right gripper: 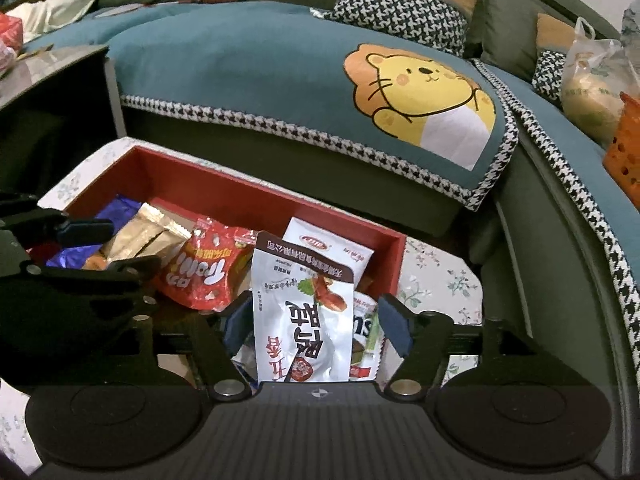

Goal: Organize snacks
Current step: 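Lower and release the gold foil pack with the left gripper while the right releases the white bag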

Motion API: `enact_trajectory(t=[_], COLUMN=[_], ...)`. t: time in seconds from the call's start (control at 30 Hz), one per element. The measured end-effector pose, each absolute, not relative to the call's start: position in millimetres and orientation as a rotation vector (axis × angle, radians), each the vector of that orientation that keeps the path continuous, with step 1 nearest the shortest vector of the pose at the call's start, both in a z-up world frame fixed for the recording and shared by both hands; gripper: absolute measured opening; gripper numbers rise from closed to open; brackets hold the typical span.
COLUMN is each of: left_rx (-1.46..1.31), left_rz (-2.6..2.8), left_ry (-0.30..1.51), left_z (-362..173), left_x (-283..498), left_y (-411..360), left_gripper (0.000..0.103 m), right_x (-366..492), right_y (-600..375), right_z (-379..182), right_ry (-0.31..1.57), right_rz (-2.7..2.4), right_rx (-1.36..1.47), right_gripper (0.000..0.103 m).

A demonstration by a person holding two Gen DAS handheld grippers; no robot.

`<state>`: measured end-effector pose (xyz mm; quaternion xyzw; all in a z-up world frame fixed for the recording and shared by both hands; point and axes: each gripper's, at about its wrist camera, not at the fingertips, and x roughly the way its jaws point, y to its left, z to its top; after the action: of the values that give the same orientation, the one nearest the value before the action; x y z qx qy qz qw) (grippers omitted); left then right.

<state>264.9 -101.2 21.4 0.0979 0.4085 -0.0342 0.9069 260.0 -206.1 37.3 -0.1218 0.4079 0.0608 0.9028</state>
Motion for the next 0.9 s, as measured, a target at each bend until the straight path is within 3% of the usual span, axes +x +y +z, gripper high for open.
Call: enact_trajectory(t=[0.9], left_rx=[0.140], left_rz=[-0.081], left_ry=[0.775], left_z=[58.4], left_x=[228.5], left_y=[-80.4], left_gripper=[0.101], right_x=[235.5], right_y=[-209.8], right_z=[72.5], right_ry=[0.805], right_rz=[0.138], right_rx=[-0.152], right_gripper=[0.083])
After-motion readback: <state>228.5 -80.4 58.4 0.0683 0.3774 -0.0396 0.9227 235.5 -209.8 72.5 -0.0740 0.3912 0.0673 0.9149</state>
